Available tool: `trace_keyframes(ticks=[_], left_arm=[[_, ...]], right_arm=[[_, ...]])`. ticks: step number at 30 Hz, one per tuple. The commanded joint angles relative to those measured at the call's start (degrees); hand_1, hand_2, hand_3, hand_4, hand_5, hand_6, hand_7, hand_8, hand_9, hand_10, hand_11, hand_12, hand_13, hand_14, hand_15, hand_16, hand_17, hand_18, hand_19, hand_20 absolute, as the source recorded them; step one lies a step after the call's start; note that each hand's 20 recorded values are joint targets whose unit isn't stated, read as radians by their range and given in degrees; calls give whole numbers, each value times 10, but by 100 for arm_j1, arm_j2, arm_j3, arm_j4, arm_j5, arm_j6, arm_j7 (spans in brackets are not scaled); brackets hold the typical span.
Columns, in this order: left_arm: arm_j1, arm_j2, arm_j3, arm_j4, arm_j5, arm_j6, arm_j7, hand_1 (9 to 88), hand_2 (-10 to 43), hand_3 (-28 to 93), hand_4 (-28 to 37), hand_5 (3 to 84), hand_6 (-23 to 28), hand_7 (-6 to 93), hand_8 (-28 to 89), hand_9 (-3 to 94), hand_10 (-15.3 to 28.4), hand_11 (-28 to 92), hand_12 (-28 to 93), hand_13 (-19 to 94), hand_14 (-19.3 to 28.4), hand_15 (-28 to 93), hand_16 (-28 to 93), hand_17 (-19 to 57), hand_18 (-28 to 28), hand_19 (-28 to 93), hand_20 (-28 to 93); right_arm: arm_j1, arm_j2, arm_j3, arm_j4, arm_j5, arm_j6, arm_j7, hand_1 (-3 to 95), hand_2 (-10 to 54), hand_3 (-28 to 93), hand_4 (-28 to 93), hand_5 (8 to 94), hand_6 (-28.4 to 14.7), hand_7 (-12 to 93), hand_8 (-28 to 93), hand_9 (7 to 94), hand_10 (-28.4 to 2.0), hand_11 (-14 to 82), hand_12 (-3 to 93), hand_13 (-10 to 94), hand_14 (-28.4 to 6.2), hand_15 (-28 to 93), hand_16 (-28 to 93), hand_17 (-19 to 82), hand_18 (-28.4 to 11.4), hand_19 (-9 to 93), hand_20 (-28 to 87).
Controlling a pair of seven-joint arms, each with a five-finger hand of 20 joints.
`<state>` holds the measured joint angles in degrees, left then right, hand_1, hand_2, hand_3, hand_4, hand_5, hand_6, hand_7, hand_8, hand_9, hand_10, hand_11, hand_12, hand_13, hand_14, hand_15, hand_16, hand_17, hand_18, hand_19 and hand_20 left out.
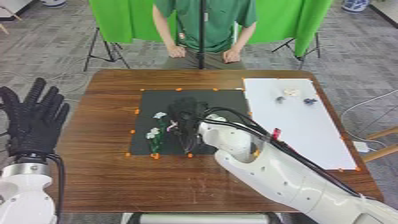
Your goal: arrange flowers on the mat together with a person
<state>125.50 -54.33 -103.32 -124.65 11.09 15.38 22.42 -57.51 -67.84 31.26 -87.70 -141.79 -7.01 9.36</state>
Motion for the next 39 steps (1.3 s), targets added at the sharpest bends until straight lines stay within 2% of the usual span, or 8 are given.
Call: trace_keyframes(ticks=[1,8,13,24,27,29,34,39], left_arm=[[115,-46,9,-7,-48,72,45,409,210,159,-245,305,47,79,-97,231,126,114,51,94,82,104,-63,-76,65,132,69],[93,-65,43,7,-36,62,47,402,205,197,-265,317,54,82,-97,231,127,122,49,94,84,109,-65,-78,69,146,68],[142,-53,23,11,-32,-5,66,402,202,207,-274,321,56,81,-96,232,128,125,48,95,85,111,-65,-79,71,151,69],[78,-29,56,28,-43,-7,77,393,195,238,-282,327,57,81,-94,233,127,124,48,95,85,113,-66,-81,76,159,68],[26,44,63,54,-38,-20,42,384,190,268,-282,330,58,81,-94,235,128,125,48,97,86,115,-65,-82,80,167,70],[1,42,76,50,41,-32,-6,378,187,286,-283,330,58,81,-94,235,128,125,48,98,86,116,-65,-82,80,168,68],[-76,-13,136,97,169,-168,-172,263,148,576,-283,336,61,84,-93,244,133,134,51,112,99,128,-60,-81,83,175,67],[-12,-63,96,125,196,-342,-288,254,140,627,-283,374,78,94,-87,303,159,174,80,191,132,198,-45,-59,106,218,83]], right_arm=[[-116,-79,230,-51,-175,-364,-46,633,-95,631,-283,599,44,457,-59,722,-64,84,402,683,1,330,476,445,-118,811,444],[-172,-134,411,-166,-33,-351,87,624,-95,630,-283,576,48,354,-88,621,-89,194,217,649,-8,314,461,415,-135,783,466],[-201,-93,528,-325,5,-351,66,615,-95,635,-283,568,48,325,-175,605,-93,189,201,634,-11,323,451,408,-139,781,464],[-64,-122,538,-357,-131,-970,-117,603,-95,630,-283,566,42,314,-181,599,-97,179,194,622,-19,320,440,391,-147,772,462],[-64,-111,560,-365,-143,-1075,-104,586,-95,646,-283,574,41,310,-178,604,-98,175,193,616,-25,313,424,384,-148,763,459],[-136,-125,660,-408,-163,-1066,-89,562,-95,674,-283,571,41,305,-177,598,-102,170,193,607,-37,324,404,381,-150,760,456],[-481,-108,1266,-815,302,-790,187,471,-95,749,-283,523,24,273,-163,547,-112,145,188,563,-74,398,249,363,-161,751,439],[-886,185,1875,-1434,621,-471,302,418,-95,748,-283,490,4,229,-140,518,-131,127,186,535,-89,392,229,338,-165,704,398]])
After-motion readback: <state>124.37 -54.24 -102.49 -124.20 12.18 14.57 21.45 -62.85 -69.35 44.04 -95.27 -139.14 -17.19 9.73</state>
